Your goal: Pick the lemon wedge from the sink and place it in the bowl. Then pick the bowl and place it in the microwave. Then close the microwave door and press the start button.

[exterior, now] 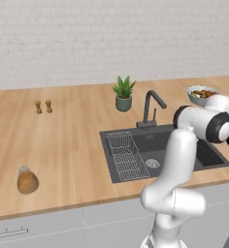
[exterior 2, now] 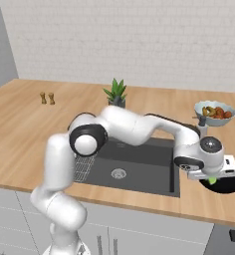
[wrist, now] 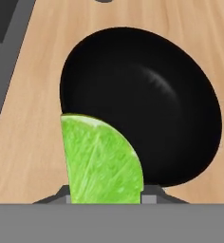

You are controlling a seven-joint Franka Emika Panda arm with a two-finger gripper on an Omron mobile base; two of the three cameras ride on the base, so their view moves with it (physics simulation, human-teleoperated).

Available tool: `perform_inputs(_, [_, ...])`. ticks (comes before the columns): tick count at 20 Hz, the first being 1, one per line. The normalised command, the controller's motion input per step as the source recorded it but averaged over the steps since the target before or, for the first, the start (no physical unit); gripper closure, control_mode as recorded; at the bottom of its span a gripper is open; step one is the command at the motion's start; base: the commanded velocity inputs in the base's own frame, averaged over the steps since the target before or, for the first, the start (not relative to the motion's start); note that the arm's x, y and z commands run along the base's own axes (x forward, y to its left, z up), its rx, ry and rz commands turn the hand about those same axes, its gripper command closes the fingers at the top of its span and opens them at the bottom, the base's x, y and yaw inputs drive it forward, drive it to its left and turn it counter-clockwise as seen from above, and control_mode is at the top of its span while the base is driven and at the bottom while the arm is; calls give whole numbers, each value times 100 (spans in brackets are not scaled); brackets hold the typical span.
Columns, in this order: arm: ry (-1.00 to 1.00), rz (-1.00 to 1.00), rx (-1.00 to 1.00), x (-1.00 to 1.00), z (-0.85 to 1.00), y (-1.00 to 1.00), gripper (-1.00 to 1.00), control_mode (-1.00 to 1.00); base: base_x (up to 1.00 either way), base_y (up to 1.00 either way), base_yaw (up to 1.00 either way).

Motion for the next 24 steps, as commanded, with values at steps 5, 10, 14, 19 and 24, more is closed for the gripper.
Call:
perform_inputs(5, [0,1,11,15,22,-35,100,-100,0,0,0])
perform_inputs(10, [0,5,7,35,-25,-32,100,-100,0,0,0])
perform_inputs(14, [0,4,3,29,-47,-18,100,-100,0,0,0])
perform_inputs(19, [3,3,0,36,-75,0,100,-100,0,0,0])
perform_inputs(24, [5,2,0,40,-59,0,100,-100,0,0,0])
